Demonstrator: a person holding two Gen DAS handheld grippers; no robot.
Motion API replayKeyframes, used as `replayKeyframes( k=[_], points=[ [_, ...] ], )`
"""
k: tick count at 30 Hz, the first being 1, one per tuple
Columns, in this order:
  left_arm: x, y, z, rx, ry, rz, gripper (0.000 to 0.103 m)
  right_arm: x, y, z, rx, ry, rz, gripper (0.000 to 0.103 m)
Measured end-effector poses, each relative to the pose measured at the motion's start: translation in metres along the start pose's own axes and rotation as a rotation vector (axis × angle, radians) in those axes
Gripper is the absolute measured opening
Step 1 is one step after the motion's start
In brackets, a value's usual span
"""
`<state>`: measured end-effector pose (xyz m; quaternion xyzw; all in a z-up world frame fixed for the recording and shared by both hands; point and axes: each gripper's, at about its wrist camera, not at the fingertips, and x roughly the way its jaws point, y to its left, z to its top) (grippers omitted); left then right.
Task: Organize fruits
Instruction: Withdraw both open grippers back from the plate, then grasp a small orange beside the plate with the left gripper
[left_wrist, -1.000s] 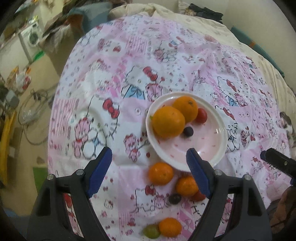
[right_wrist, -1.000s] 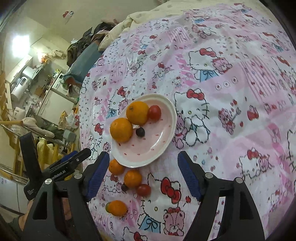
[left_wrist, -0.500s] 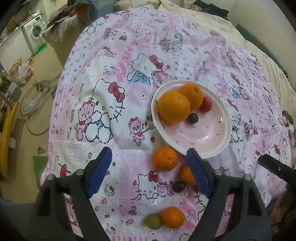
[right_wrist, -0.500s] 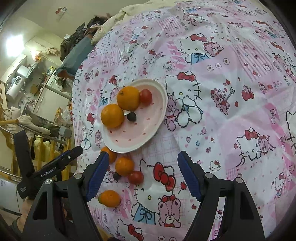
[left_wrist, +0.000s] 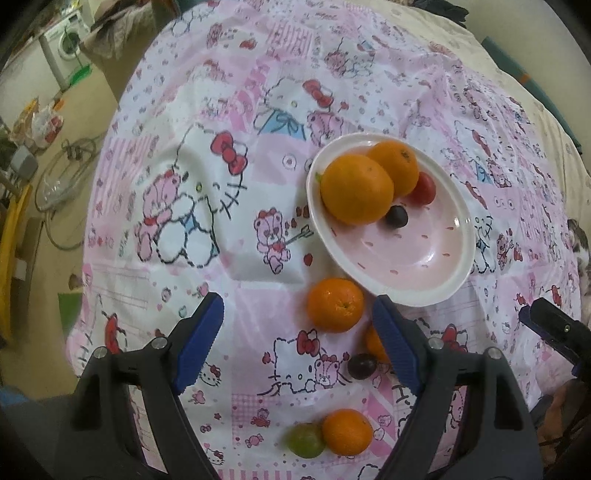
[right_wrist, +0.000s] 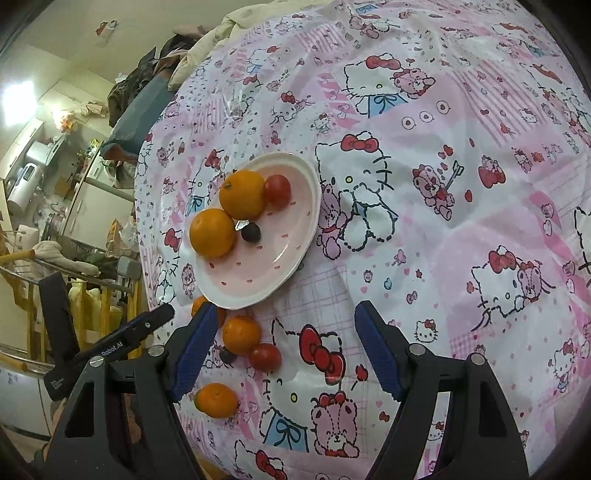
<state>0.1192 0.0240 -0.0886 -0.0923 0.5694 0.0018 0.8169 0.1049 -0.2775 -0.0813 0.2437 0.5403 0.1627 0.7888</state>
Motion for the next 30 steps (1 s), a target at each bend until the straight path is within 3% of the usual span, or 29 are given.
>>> replayKeyframes(
  k=[5, 9, 10, 11, 12, 24, 30],
  points=[
    [0.015, -0.011, -0.004, 0.040, 0.054, -0.016, 0.079, 0.007, -0.001, 0.002, 0.009, 0.017, -0.009, 0.079],
    [0.038, -0.025, -0.005, 0.090, 0.100, -0.003, 0.063, 0.008, 0.000, 0.001, -0.002, 0.021, -0.021, 0.079],
    [0.045, -0.030, -0.005, 0.115, 0.117, -0.004, 0.058, 0.009, 0.000, 0.001, -0.004, 0.022, -0.028, 0.079],
    [0.052, -0.036, -0.005, 0.153, 0.133, 0.007, 0.046, 0.010, -0.002, 0.001, -0.002, 0.026, -0.034, 0.079],
    [0.056, -0.040, -0.004, 0.178, 0.138, 0.019, 0.043, 0.011, -0.004, 0.001, 0.002, 0.028, -0.038, 0.079],
    [0.060, -0.051, 0.002, 0.196, 0.114, 0.070, 0.036, 0.002, -0.012, 0.002, 0.017, 0.018, -0.033, 0.079],
    [0.030, -0.041, 0.001, 0.154, 0.079, 0.028, 0.036, 0.004, -0.011, -0.001, 0.026, 0.022, -0.035, 0.079]
  ],
)
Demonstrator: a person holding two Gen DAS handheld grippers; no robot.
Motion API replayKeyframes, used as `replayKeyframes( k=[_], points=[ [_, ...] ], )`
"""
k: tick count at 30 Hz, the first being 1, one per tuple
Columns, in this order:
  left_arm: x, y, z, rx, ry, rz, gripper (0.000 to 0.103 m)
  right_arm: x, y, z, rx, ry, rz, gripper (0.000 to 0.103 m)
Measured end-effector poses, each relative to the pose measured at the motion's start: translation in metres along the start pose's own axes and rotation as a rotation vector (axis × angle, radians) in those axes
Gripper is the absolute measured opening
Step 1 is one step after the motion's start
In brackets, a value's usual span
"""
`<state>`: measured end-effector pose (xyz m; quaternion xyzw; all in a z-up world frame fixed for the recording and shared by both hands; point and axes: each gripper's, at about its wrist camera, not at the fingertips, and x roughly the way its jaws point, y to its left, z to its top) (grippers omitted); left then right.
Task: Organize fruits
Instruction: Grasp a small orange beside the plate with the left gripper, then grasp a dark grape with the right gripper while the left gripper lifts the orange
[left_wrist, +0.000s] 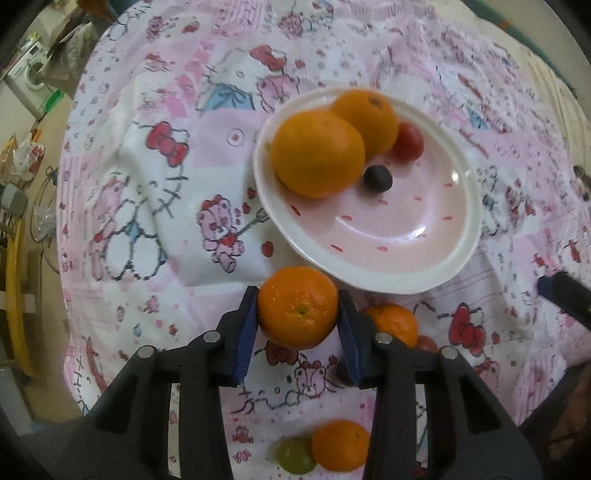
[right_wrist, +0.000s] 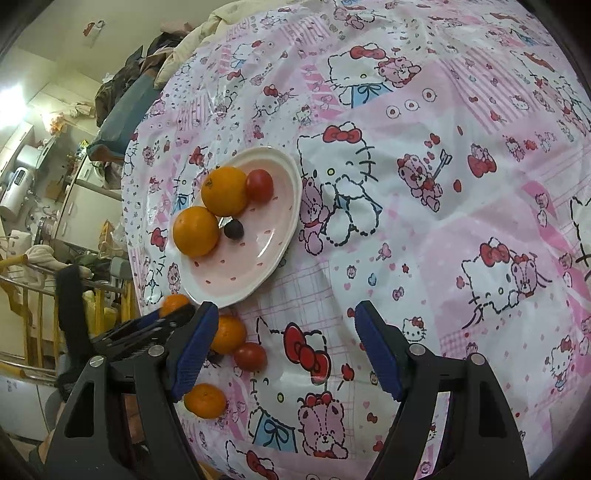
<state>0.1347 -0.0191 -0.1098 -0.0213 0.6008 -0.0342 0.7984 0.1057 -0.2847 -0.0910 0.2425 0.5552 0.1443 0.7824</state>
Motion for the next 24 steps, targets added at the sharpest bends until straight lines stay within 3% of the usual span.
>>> replayKeyframes(
  k=[5, 10, 19, 24],
  points=[
    [-0.024, 0.023, -0.007, -0.057, -0.031, -0.005, 0.037, 0.004, 0.006, -0.011, 0.043, 0.044, 0.021, 0.079],
    [-0.034, 0.049, -0.006, -0.141, -0.032, -0.012, 0.037, 0.027, 0.019, -0.035, 0.116, 0.144, 0.140, 0.078],
    [-0.045, 0.082, -0.016, -0.195, -0.047, -0.063, 0.037, 0.076, 0.056, -0.060, 0.144, 0.256, 0.144, 0.048],
    [-0.045, 0.086, -0.017, -0.204, -0.041, -0.085, 0.037, 0.100, 0.075, -0.059, 0.130, 0.256, 0.054, 0.041]
  ],
)
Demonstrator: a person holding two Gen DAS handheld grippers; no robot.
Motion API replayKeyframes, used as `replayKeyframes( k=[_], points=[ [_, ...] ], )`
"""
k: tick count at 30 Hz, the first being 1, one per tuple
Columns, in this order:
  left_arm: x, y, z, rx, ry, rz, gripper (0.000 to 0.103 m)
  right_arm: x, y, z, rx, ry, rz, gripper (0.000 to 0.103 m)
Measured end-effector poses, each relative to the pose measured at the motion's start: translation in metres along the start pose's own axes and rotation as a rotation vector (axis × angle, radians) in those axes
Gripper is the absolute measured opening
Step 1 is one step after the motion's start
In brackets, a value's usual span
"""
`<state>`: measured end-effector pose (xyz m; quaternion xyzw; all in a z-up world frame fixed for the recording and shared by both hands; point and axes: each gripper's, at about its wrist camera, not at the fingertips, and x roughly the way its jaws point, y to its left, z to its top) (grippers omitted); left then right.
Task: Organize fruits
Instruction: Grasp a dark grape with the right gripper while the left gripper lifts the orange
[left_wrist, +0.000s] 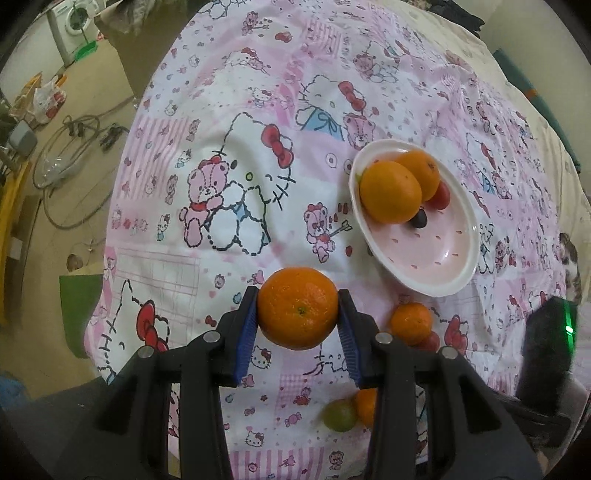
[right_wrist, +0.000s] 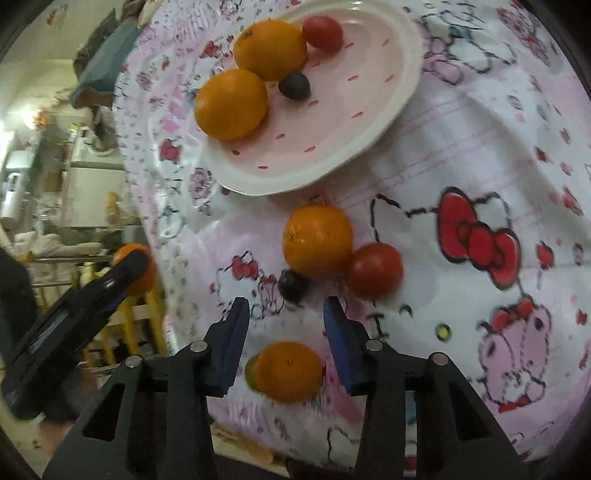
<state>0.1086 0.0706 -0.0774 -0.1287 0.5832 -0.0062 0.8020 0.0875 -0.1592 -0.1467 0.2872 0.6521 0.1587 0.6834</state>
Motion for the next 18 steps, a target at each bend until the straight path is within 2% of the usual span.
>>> replayKeyframes(
  k=[4, 5, 11, 18],
  points=[
    [-0.002, -0.005, -0.001, 0.017, -0.005, -0.010, 0.037, 0.019, 0.006, 0.006, -0.005, 0.004, -0.069, 0.028],
    [-0.003, -0.006, -0.001, 0.020, -0.005, -0.012, 0.037, 0.020, 0.006, 0.007, -0.009, 0.000, -0.081, 0.018],
    [-0.002, -0.008, 0.000, 0.027, -0.008, -0.007, 0.037, 0.011, 0.007, 0.000, -0.043, 0.002, -0.073, 0.018],
    [0.001, -0.015, -0.002, 0.041, -0.011, 0.012, 0.037, -0.018, 0.001, -0.004, -0.080, -0.014, -0.030, 0.018]
  ],
)
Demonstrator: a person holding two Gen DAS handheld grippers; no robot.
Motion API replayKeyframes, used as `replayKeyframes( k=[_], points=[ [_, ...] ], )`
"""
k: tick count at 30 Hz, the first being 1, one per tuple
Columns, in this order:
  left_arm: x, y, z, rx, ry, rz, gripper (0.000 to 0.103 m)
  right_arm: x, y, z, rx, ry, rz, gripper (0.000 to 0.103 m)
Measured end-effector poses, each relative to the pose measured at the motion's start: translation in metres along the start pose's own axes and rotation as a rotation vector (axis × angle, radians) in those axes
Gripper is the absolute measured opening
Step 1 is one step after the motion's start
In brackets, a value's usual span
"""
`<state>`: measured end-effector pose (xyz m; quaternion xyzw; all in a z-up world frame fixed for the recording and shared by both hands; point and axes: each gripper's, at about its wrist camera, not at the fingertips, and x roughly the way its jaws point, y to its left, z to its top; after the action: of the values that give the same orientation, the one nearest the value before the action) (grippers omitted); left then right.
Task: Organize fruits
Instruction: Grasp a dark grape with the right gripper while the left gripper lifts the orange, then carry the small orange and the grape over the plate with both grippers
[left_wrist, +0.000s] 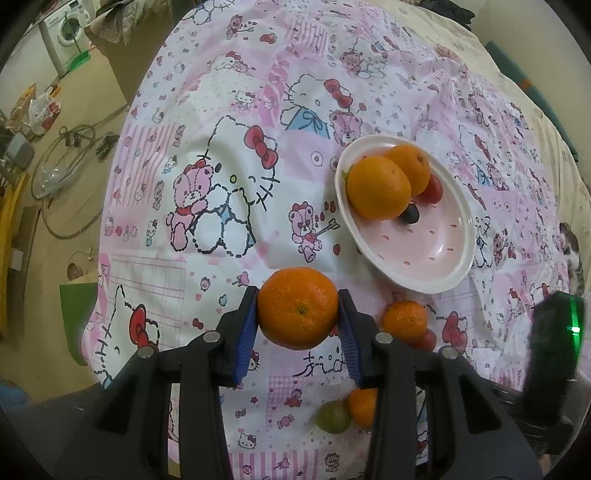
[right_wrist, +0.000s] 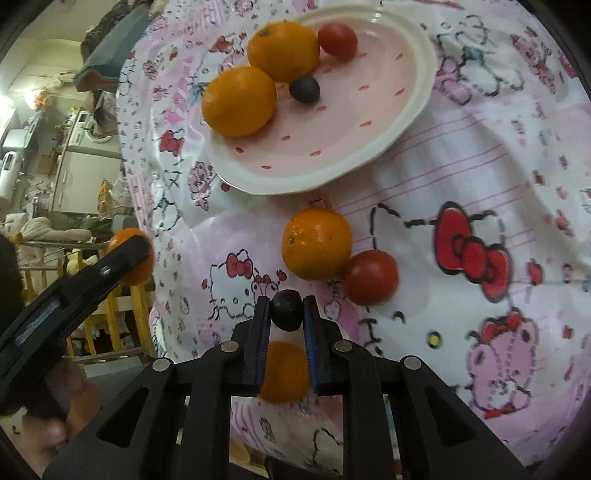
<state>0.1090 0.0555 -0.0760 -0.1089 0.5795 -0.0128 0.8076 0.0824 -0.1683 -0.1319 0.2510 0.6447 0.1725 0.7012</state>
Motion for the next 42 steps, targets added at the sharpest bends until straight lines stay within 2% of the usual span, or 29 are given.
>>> replayKeyframes(
  k=[9, 22, 29, 35, 42],
  points=[
    [-0.001, -0.030, 0.002, 0.062, -0.022, 0.010, 0.037, -0.053, -0.019, -0.003, -0.054, -0.057, 0.025, 0.018],
    [-0.010, -0.069, 0.011, 0.090, -0.110, -0.003, 0.037, -0.120, -0.055, 0.036, -0.106, -0.271, 0.058, 0.018],
    [-0.010, -0.093, 0.013, 0.150, -0.149, -0.004, 0.037, -0.133, -0.060, 0.062, -0.121, -0.328, 0.067, 0.018],
    [-0.006, -0.108, 0.014, 0.205, -0.139, -0.035, 0.037, -0.136, -0.060, 0.076, -0.125, -0.346, 0.089, 0.018],
    [-0.013, -0.118, 0.036, 0.235, -0.161, -0.026, 0.037, -0.136, -0.046, 0.089, -0.178, -0.364, 0.094, 0.018]
  ],
)
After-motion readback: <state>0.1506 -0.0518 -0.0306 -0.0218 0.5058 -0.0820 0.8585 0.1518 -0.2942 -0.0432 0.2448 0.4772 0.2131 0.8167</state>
